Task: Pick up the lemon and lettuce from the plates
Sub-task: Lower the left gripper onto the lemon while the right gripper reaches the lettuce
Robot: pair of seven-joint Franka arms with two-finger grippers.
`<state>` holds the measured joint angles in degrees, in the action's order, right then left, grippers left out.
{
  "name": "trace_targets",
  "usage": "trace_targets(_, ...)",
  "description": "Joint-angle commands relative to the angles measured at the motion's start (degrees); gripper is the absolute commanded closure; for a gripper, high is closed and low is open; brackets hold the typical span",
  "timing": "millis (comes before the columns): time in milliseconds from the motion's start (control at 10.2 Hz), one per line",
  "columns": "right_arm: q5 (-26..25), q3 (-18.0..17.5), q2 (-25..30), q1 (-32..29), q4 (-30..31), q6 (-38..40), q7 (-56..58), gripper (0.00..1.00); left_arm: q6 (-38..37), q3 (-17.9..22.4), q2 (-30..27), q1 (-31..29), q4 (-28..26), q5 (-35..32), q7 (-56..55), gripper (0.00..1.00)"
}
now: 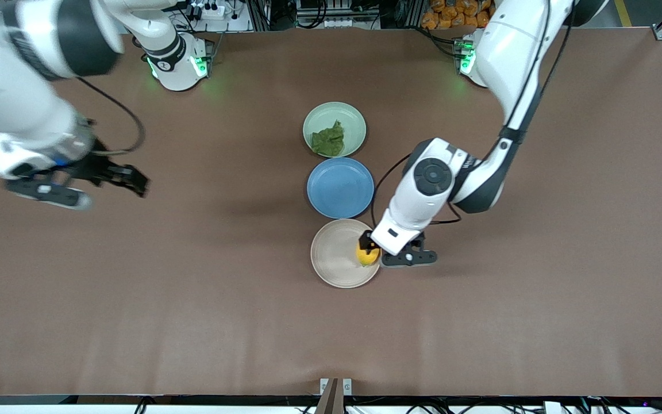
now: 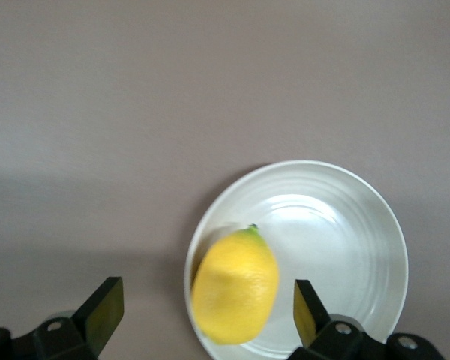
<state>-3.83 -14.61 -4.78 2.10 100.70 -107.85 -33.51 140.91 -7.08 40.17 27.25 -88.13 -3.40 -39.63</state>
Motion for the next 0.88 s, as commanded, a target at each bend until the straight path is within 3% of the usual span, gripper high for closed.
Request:
trace_targets(0,0.05,-5.67,-0.57,-0.61,6.59,-6.73,-8.02,0.00,2.00,4.42,2.72,4.11,1.38,-1.60,-2.12,0.00)
trace_targets(393,-0.65,-15.34,-3.21,-0.43,13.27,-14.13,-22.00,0.00,5.34,6.02,6.15,6.32,1.56,-1.60,-2.12,0.00)
trace_targets(590,-7.20,-19.65,-6.98,0.79,15.22,-16.68,-33.58,0.00,5.43,6.11,6.41,6.85,1.91,-1.52,-2.21,0.00)
trace_targets(786,-10.05,-21.60,-10.59,3.16,15.66,-18.35,-41.08,0.00,5.43,6.11,6.50,7.20,1.91,-1.52,-2.21,0.00)
